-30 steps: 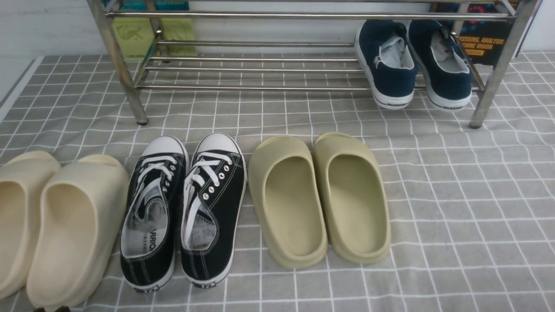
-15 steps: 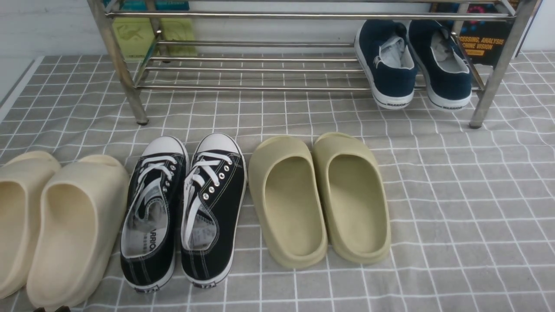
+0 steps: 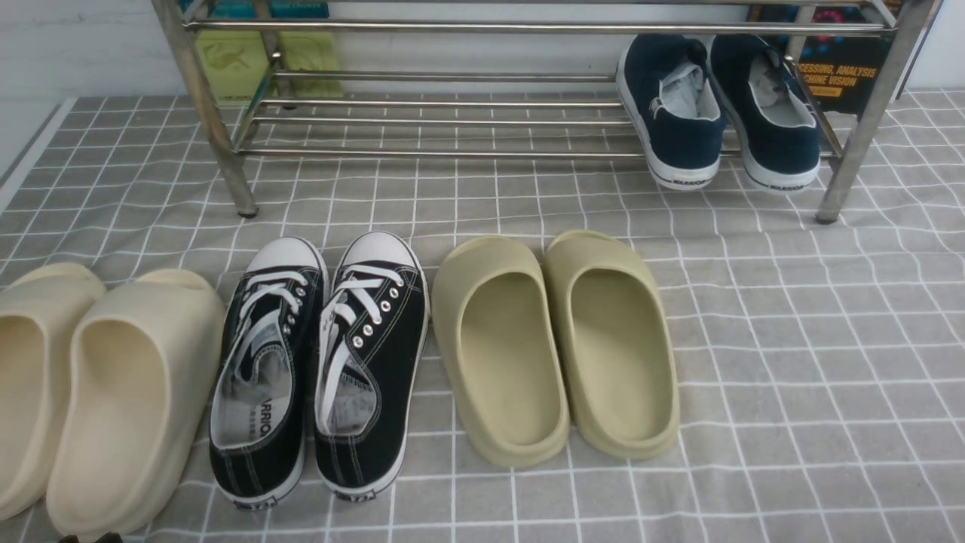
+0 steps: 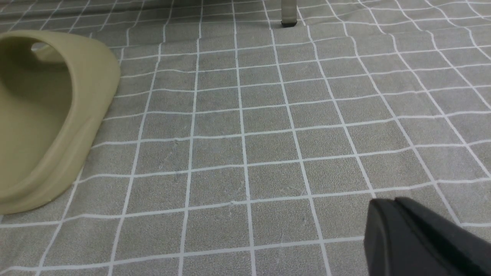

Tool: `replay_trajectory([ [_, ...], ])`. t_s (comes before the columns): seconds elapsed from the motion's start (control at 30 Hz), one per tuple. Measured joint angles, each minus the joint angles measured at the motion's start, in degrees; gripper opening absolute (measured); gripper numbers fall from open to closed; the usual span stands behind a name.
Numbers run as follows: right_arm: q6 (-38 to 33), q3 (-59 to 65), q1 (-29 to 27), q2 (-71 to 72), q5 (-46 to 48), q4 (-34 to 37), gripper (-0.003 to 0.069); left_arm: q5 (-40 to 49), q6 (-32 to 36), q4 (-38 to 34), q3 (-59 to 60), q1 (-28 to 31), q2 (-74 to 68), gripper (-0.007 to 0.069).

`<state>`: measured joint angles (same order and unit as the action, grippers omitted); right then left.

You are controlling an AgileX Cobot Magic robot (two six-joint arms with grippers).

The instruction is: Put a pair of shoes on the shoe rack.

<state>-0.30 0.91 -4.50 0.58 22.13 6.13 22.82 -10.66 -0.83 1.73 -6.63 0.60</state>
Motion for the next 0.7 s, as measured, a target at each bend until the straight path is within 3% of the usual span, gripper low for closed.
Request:
replay_trajectory([
  [0.7,0.0,0.0,0.0,0.0,0.02,0.0,0.0059,0.0,0.0,0.0,0.0,0.0,0.0,0.0239],
])
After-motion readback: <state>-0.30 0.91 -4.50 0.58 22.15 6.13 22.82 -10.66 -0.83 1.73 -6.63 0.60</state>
